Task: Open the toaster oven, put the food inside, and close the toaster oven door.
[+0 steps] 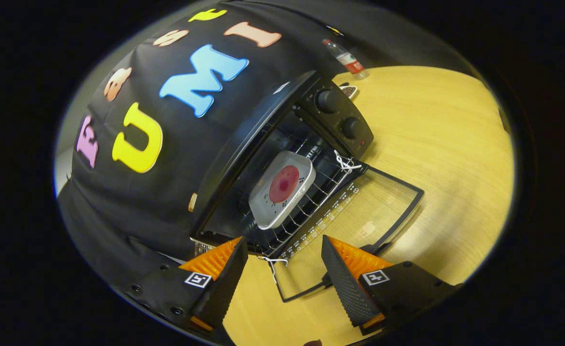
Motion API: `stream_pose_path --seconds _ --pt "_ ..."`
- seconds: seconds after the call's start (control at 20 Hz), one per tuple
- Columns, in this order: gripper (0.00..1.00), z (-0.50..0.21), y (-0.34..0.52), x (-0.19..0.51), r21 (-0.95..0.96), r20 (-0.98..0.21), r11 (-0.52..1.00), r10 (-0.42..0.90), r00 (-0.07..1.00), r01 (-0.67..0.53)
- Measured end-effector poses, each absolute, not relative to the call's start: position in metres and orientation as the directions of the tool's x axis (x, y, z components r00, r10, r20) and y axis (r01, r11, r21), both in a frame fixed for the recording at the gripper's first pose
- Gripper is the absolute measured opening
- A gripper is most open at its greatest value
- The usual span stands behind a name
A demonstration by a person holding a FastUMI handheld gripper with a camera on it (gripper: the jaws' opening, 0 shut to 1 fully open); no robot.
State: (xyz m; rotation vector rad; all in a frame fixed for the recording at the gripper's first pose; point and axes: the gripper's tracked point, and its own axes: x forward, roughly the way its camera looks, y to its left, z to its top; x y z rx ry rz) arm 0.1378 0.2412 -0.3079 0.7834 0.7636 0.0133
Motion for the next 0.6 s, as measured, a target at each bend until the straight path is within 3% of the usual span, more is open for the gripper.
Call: stream_pose_path --seconds 0.6 --pt "0.98 -0.330 0.230 0.084 0.286 -0.712 0.958 0.239 0.661 -0.039"
